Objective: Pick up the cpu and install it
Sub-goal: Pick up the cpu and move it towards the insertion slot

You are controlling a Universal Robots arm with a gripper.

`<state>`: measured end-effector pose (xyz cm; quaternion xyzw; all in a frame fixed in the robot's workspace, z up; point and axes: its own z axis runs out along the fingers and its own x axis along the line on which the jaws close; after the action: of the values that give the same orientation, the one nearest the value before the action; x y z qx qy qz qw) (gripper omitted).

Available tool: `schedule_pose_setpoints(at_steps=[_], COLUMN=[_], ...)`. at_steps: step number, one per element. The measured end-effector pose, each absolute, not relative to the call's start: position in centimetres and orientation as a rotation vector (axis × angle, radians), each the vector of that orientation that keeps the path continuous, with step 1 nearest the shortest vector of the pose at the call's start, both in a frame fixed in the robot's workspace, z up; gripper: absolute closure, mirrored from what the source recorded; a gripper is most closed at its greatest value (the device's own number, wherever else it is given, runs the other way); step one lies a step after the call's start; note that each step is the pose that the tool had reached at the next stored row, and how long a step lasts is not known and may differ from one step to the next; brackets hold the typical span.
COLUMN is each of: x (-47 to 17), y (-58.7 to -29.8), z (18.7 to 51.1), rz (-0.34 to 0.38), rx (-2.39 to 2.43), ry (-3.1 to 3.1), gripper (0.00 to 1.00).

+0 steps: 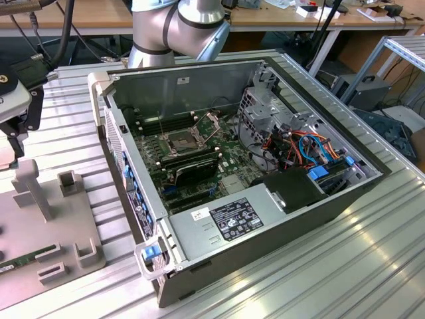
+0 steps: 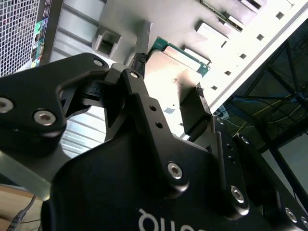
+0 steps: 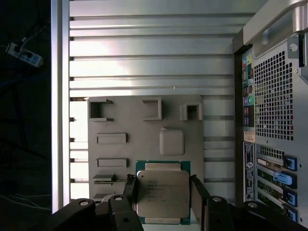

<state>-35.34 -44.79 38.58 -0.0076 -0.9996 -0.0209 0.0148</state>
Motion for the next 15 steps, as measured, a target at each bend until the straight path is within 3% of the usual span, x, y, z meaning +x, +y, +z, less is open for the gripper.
schedule_pose_setpoints(at_steps=[15], x=[-33.5], y=[-44.8], z=[38.6], rz=[-0.065], rx=[-0.024], ry=[-3.111], gripper=[0.46])
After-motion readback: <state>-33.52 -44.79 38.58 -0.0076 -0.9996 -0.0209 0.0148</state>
